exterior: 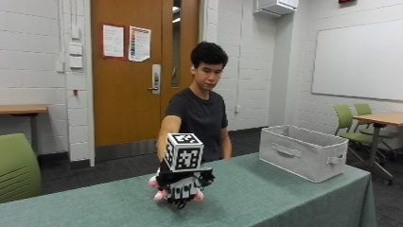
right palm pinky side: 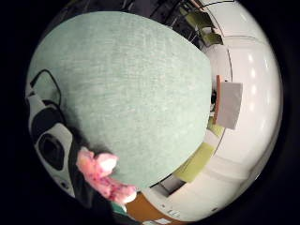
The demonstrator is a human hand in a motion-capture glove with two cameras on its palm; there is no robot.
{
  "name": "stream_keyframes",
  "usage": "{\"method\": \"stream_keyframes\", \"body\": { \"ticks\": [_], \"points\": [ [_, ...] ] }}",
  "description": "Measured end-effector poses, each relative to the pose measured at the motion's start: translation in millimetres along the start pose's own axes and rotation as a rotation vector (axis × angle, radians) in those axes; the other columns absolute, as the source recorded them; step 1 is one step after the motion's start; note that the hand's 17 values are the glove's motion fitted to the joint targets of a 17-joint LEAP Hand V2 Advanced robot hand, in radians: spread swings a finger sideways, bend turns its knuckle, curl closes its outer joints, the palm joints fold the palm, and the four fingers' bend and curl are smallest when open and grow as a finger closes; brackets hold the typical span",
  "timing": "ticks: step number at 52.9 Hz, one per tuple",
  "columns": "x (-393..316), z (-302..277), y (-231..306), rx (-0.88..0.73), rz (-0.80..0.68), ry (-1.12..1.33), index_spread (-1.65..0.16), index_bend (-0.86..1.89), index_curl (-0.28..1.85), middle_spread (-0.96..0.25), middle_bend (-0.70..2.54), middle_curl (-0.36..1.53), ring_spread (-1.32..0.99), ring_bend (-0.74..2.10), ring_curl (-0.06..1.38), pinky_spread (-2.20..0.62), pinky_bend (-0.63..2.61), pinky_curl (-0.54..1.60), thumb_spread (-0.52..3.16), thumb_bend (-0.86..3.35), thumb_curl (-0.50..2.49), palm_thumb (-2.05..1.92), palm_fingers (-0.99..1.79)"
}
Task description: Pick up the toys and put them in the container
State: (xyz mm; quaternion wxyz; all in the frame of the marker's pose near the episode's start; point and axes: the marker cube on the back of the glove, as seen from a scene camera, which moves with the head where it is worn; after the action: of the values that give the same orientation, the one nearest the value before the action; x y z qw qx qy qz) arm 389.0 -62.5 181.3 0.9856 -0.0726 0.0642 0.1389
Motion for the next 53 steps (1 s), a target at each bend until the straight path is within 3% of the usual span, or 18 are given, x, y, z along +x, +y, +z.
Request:
{"method": "stream_keyframes", "body": {
  "ticks": [22,41,48,53],
  "points": [
    [-126.0,-147.7,38.6,0.144,-0.163,-0.040,-0.24,0.83,0.74,-0.29,1.10,0.58,-0.36,1.20,0.53,-0.48,0.75,0.37,1.12,0.11,0.65,0.51,1.25],
    [-356.6,-287.3,109.2,0.333,-0.507,-0.059,-0.22,0.84,0.80,-0.28,1.11,0.60,-0.36,1.23,0.52,-0.47,0.76,0.38,1.06,0.10,0.81,0.50,1.23],
    [-463.7,-320.4,165.0,0.323,-0.813,-0.162,-0.22,0.84,0.82,-0.28,1.10,0.60,-0.36,1.24,0.51,-0.47,0.77,0.38,1.05,0.09,0.86,0.49,1.22],
    [-538.1,-329.4,198.4,0.304,-0.802,-0.211,-0.22,0.83,0.83,-0.28,1.11,0.60,-0.36,1.24,0.51,-0.47,0.77,0.38,1.04,0.08,0.90,0.49,1.22]
  ]
}}
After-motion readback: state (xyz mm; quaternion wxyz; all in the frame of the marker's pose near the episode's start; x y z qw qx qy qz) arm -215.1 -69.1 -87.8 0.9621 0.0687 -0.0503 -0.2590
